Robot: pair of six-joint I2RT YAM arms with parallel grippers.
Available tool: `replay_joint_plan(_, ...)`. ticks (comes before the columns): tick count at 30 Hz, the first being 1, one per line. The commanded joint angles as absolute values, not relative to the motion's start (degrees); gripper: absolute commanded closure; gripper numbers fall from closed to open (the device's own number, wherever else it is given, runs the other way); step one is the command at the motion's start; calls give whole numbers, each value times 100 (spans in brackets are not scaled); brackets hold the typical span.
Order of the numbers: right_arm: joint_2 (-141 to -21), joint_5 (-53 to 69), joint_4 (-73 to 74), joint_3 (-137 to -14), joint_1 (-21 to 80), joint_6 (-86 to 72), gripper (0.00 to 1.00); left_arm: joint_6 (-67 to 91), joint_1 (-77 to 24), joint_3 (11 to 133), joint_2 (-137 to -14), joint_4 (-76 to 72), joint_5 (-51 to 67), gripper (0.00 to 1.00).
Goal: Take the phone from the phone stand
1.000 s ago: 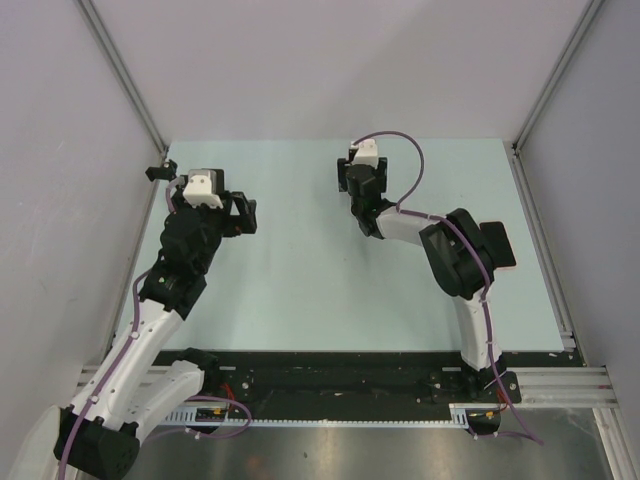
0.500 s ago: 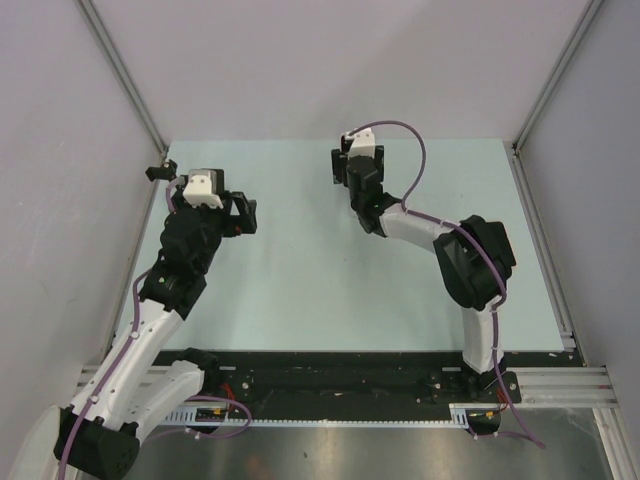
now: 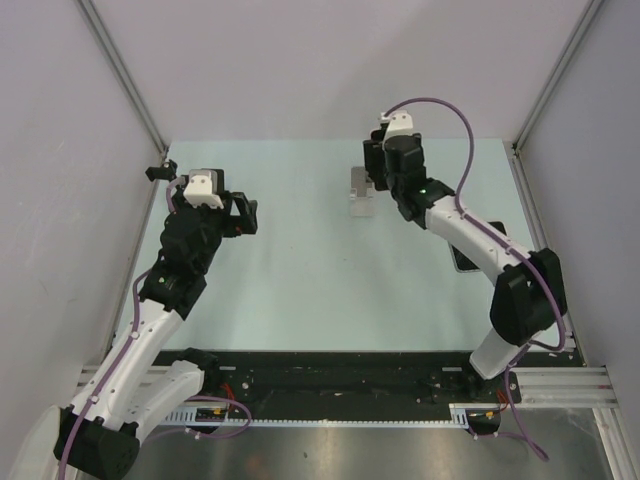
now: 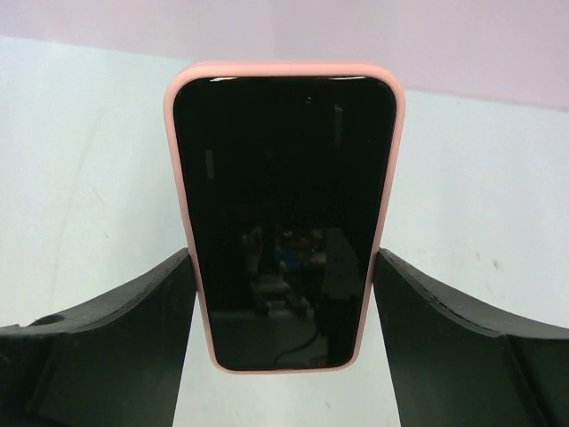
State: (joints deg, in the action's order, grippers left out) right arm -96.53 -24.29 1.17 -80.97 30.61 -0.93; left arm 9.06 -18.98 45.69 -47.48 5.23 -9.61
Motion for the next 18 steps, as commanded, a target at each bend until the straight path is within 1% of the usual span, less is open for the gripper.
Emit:
replay_joint_plan(1, -8975, -2092, 1622, -7972, 2778, -334, 100, 984, -1863, 4535, -4658, 413, -844, 0)
replay_joint_plan(7, -8412, -1609, 2749, -7490, 2357, -483, 100, 984, -1863, 4535, -4702, 431, -826, 0)
replay_joint_plan(12, -8157, -1319, 3050, -6909, 2066, -501, 100, 984, -1863, 4535, -4729, 431, -791, 0)
replay_joint_plan(14, -8191, -1152, 3085, -6698, 1917, -571, 100, 993, -1872, 4535, -4737, 439, -782, 0)
replay_joint_plan(18, -8551, -967, 3304, -6671, 1767, -633, 100, 1011, -1872, 4535, -4781, 431, -756, 0)
